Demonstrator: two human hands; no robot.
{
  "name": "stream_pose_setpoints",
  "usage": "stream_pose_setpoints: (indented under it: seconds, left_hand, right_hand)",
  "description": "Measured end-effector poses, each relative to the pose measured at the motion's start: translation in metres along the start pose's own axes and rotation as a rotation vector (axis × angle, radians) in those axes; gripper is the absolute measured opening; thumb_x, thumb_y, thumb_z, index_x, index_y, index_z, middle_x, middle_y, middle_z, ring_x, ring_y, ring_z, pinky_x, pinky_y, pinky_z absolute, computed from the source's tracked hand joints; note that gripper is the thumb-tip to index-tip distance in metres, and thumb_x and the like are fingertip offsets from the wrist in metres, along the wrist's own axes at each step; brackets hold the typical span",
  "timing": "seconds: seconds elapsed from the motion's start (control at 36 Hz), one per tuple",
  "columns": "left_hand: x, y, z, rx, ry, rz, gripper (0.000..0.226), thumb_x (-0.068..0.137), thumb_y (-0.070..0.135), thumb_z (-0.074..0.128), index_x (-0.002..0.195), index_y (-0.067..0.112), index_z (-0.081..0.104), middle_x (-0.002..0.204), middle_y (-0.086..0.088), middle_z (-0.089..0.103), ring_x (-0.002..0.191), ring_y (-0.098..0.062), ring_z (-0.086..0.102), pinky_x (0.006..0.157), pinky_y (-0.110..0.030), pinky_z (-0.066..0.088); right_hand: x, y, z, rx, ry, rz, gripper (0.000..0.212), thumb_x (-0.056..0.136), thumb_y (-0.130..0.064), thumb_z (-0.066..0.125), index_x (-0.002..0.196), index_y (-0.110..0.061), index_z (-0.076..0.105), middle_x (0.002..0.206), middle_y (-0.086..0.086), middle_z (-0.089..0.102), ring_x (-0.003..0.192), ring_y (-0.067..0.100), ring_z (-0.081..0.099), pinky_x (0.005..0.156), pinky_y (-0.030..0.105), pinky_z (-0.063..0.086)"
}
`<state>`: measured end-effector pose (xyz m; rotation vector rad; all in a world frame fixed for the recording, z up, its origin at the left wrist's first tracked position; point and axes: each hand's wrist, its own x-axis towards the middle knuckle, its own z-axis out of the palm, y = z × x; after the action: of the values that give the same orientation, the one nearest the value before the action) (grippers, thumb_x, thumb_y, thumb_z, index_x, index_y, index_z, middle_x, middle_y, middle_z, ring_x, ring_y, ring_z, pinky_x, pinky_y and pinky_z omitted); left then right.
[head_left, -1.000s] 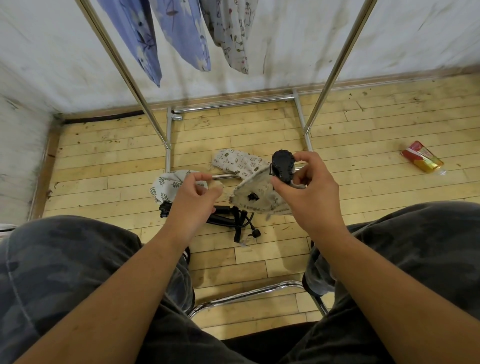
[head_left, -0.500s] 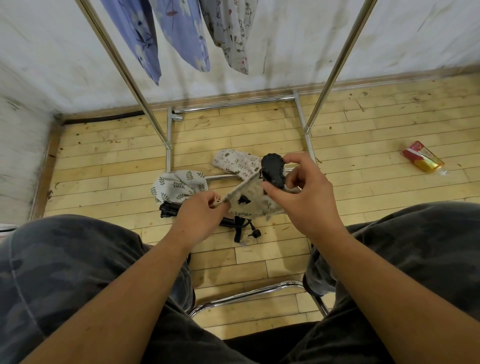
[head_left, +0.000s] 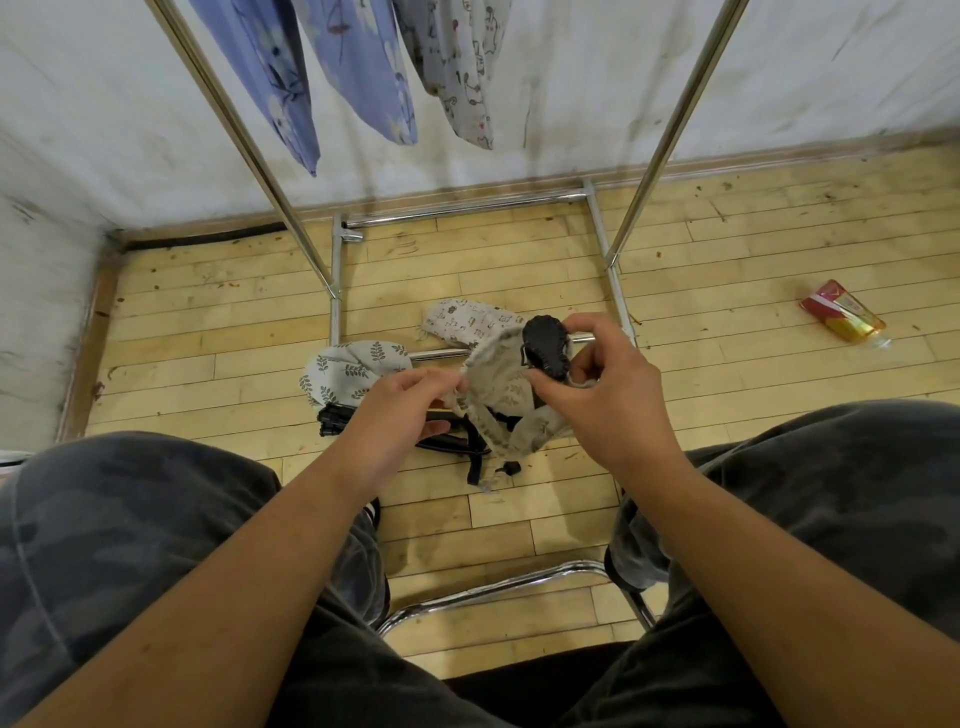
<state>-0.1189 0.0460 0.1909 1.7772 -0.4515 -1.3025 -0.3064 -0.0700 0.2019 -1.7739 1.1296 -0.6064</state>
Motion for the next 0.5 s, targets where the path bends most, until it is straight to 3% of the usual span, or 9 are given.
stream_pose_setpoints:
  seconds: [0.14, 0.31, 0.42, 0.5]
  left_hand:
    - [-0.0029, 0.0042, 0.0032, -0.075, -0.083, 0.040, 0.039, 0.103, 0.036, 0.056, 0.071, 0.027, 0.076, 0.111, 0.004, 0.076, 0.100, -0.013, 0.065, 0.086, -0.033, 0.049]
    - [-0.0038, 0.0056, 0.0047, -0.031, -0.076, 0.083, 0.039, 0.105, 0.037, 0.051, 0.078, 0.020, 0.072, 0.118, 0.008, 0.076, 0.117, -0.016, 0.065, 0.100, -0.039, 0.045]
    - [-0.0043, 0.0055, 0.0025, -0.075, -0.105, 0.089, 0.034, 0.105, 0.035, 0.051, 0.086, 0.018, 0.075, 0.110, 0.001, 0.076, 0.106, -0.018, 0.067, 0.097, -0.036, 0.048]
    - [-0.0028, 0.0042, 0.0019, -0.143, -0.108, 0.063, 0.026, 0.104, 0.034, 0.054, 0.104, 0.017, 0.075, 0.089, -0.002, 0.068, 0.092, -0.020, 0.061, 0.093, -0.037, 0.050]
  right_hand:
    - [0.0003, 0.0020, 0.0014, -0.014, -0.006, 0.002, 0.041, 0.084, -0.028, 0.085, 0.113, -0.039, 0.059, 0.073, -0.005, 0.052, 0.064, 0.005, 0.050, 0.063, 0.018, 0.049]
    - [0.0001, 0.0033, 0.0015, -0.019, -0.013, 0.003, 0.042, 0.084, -0.027, 0.085, 0.115, -0.038, 0.059, 0.073, -0.003, 0.052, 0.064, 0.004, 0.049, 0.063, 0.018, 0.048]
    - [0.0008, 0.0057, 0.0018, -0.024, -0.025, 0.019, 0.043, 0.084, -0.027, 0.085, 0.114, -0.039, 0.058, 0.073, -0.003, 0.053, 0.063, 0.003, 0.049, 0.061, 0.013, 0.047]
    - [0.0012, 0.0069, 0.0023, -0.024, -0.030, 0.023, 0.044, 0.083, -0.030, 0.086, 0.114, -0.041, 0.057, 0.074, -0.003, 0.054, 0.064, 0.004, 0.050, 0.061, 0.012, 0.047]
